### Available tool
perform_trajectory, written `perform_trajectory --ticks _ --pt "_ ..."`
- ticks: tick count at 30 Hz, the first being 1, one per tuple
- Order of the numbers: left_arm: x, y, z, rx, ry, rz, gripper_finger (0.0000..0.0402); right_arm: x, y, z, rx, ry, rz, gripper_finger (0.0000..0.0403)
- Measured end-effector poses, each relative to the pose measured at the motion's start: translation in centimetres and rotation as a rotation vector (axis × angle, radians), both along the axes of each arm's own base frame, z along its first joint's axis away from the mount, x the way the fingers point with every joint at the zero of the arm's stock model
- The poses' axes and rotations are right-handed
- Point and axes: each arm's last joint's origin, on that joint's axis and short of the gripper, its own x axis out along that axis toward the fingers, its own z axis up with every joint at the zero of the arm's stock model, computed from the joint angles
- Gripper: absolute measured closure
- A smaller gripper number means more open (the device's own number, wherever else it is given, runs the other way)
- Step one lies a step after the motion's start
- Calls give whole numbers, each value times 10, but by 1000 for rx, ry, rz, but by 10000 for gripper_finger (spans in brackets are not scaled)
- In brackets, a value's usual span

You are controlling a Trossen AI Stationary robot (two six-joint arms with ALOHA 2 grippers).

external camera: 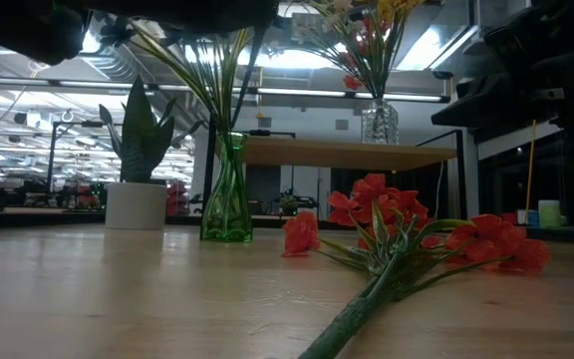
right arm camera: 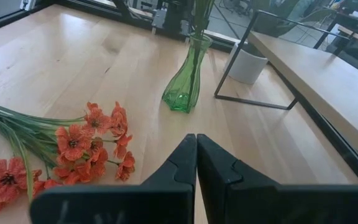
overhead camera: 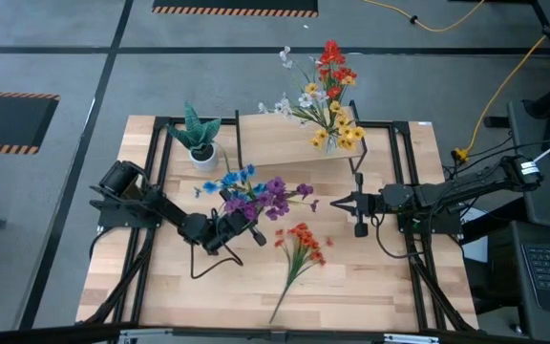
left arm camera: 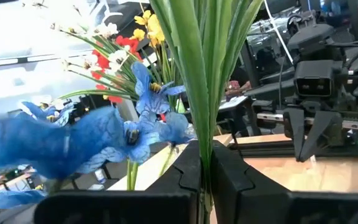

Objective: Pick and place flowers into a vace then onto a shelf
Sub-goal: Put the purple flowers into the green transparent vase

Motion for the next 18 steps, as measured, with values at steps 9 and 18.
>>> perform_trajectory --ticks 9,18 --pt "5 13 0 17 -5 13 392 0 0 0 0 1 0 387" --pt "4 15 -2 -10 -3 44 391 0 0 0 0 1 0 387"
